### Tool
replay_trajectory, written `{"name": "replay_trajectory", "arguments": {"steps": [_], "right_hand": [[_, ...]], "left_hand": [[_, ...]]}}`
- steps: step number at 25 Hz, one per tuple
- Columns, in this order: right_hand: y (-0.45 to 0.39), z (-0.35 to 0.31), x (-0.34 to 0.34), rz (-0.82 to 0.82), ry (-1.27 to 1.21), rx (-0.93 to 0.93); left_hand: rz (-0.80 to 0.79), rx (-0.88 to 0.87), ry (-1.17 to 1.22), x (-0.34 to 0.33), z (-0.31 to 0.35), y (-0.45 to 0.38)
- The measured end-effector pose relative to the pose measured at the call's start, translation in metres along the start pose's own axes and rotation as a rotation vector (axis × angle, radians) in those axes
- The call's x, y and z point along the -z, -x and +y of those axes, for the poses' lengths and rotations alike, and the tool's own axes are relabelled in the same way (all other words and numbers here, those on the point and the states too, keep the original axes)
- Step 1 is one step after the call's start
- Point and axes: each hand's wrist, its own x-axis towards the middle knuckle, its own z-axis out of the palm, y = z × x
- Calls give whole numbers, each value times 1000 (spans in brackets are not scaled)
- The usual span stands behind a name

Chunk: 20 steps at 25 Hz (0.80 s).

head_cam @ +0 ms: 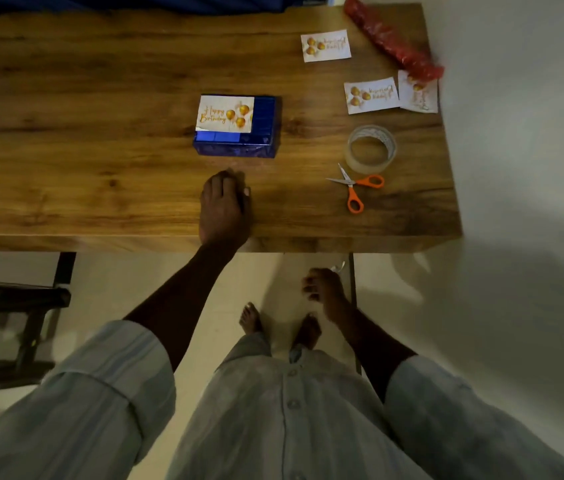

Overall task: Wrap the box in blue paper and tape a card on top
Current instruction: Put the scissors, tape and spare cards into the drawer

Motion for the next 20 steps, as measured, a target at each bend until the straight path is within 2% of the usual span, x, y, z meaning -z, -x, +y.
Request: {"name": "replay_trajectory", "arguments": {"steps": [1, 2, 4, 5, 7, 15, 20], "right_hand": [[-11, -3, 10, -10, -455, -145], [-22, -6, 18, -8, -796, -183], [-33, -21, 21, 13, -1179, -152], [-33, -29, 20, 17, -1279, -122], [-32, -36, 17, 16, -1354, -112], [-32, -22, 21, -52, -1234, -56], [-12, 19, 26, -17, -1157, -73]], "left_hand": [[8, -4, -7, 1, 3, 1], [12, -1, -12, 1, 4, 1], [5, 13, -20, 1, 4, 1], [-7, 14, -26, 1, 3, 0], [-21, 14, -27, 1, 1, -2], [-50, -13, -26, 2, -7, -5], [-63, -33, -53, 2, -13, -9]]}}
